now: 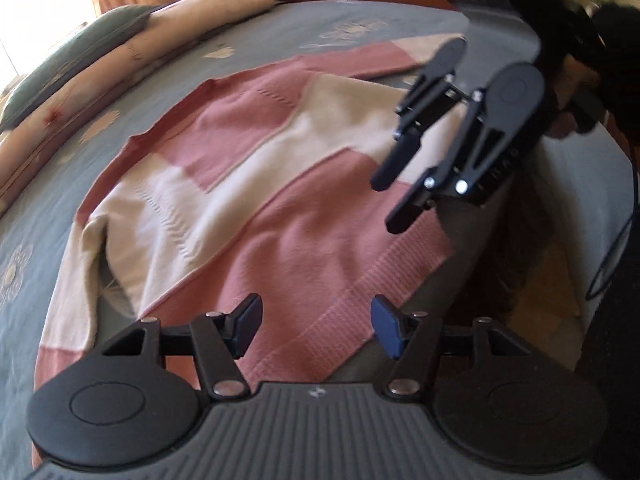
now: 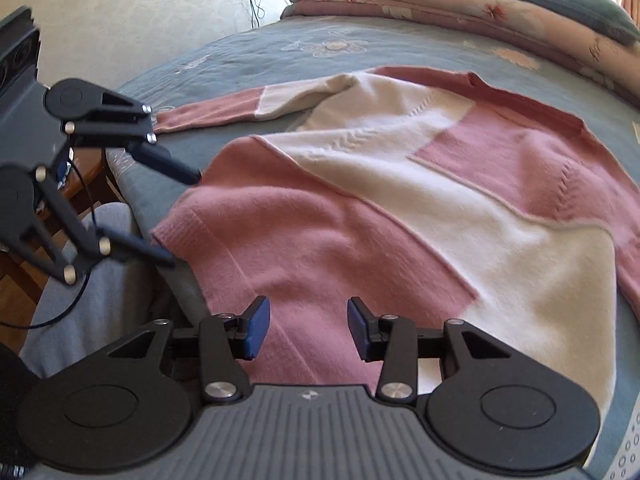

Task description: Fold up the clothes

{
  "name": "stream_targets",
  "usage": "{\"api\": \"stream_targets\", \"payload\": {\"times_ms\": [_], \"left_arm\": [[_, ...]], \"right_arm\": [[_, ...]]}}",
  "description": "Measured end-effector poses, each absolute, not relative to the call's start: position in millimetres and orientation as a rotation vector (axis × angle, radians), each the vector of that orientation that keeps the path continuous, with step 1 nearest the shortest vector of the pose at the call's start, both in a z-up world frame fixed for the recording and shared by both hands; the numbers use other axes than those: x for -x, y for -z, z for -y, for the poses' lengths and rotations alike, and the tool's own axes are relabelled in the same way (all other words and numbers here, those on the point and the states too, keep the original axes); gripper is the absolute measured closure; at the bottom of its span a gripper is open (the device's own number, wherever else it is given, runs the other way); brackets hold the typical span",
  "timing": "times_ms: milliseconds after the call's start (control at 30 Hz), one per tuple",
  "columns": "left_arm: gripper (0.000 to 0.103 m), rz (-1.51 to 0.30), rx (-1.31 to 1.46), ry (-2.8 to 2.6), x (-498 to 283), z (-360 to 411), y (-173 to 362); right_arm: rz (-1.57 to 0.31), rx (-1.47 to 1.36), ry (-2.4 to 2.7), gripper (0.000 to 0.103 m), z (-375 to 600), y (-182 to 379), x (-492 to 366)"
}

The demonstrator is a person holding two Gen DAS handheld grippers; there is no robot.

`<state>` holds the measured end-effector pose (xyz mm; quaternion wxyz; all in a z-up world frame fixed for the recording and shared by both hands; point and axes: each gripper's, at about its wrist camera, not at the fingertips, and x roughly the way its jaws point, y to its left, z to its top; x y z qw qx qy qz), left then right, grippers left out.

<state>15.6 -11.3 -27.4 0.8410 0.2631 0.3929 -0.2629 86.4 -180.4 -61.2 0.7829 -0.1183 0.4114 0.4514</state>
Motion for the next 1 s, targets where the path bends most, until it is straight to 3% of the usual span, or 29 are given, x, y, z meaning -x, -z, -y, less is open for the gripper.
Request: {"api": "stream_targets", "payload": {"times_ms": [267, 500, 800, 1000], "left_arm": [[0.042, -0.812, -0.677, 0.647, -11, 66, 71], [0.042, -0.778, -0.721, 0.631, -9, 76, 79], [0.041, -0.723, -0.743, 0.615, -11, 79, 82], [0.04, -0.698, -0.758, 0.59, -15, 76, 83]], "right_arm": [[-1.036, 0.014, -1.012, 0.045, 226, 76, -82], [-1.108, -0.111, -1.014, 0.043, 231, 101, -76], [-1.022, -0.341, -1.013, 0.041, 241, 96, -93], [-0.995, -0.344, -0.993, 0.041, 245, 85, -101]]}}
